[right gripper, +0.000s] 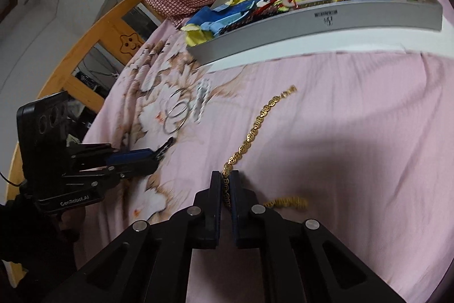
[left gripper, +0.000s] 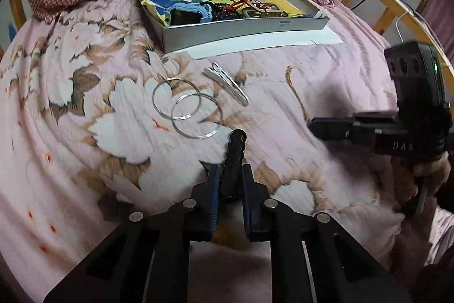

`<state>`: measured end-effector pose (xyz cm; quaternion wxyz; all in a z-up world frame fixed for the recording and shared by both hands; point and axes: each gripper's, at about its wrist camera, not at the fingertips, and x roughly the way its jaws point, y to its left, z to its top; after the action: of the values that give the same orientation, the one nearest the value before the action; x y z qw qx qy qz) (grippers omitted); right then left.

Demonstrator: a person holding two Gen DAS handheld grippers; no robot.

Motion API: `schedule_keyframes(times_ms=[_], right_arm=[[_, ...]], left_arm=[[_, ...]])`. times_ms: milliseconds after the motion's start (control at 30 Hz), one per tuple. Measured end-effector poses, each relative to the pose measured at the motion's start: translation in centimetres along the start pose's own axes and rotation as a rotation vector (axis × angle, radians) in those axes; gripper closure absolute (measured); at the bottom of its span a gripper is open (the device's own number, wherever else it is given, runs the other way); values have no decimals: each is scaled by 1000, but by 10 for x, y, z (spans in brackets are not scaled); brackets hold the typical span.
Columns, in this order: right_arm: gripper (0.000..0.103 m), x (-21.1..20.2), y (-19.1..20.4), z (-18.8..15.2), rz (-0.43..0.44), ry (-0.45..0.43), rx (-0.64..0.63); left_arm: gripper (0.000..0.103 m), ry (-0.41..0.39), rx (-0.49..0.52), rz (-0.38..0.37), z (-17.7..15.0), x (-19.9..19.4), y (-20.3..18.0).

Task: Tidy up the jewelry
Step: 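Lift and carry the keyring and gold chain over the grey tray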

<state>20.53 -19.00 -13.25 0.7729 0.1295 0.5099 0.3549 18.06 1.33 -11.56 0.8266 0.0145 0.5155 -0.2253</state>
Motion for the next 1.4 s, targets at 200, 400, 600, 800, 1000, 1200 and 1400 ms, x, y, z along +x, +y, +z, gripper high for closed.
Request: schedule_keyframes(times_ms=[200, 400, 600, 800, 1000, 1200, 1400], right_arm=[[97, -4, -4, -13, 92, 5, 104], [97, -15, -12, -16, 183, -27, 208], [97, -27, -10, -12, 240, -71, 242], [97, -39, -7, -4, 248, -117, 236], [97, -54, -9, 11, 262, -167, 239], [97, -59, -15, 37, 273, -203, 245], [97, -72, -25, 76, 269, -261, 244]], left_arm=[[91, 18, -62, -14, -10, -7, -14], [91, -25, -107, 8, -14, -19, -19], [91, -80, -160, 41, -14, -31, -15], [91, -122, -139, 80, -11, -35, -20], [91, -169, -121, 97, 7, -34, -22], [91, -246, -127, 88, 43, -38, -15], [91, -288, -130, 71, 85, -33, -8]])
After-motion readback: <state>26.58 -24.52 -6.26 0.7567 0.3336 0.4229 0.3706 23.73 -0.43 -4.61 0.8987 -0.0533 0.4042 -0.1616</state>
